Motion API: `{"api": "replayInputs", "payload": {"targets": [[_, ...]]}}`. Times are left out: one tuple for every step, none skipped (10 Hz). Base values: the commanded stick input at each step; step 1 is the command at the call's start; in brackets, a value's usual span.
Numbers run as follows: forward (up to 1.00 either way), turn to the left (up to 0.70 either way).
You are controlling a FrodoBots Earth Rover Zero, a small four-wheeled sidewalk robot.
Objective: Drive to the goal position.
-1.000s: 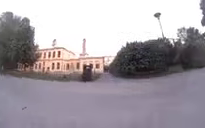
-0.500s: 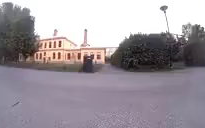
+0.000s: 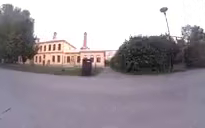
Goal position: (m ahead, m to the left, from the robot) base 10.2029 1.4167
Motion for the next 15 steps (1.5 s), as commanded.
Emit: {"api": "replayInputs", "payload": {"targets": [[0.50, 0.00], [0.50, 0.00], [0.50, 0.00], [0.50, 0.00], [0.50, 0.00], [0.50, 0.00], [0.50, 0.00], [0.50, -0.30], [0.50, -0.49], [0.50, -0.50], [0.50, -0.50], [0.50, -0.25], [0.50, 0.00], [0.50, 0.00], [0.50, 0.00]]}}
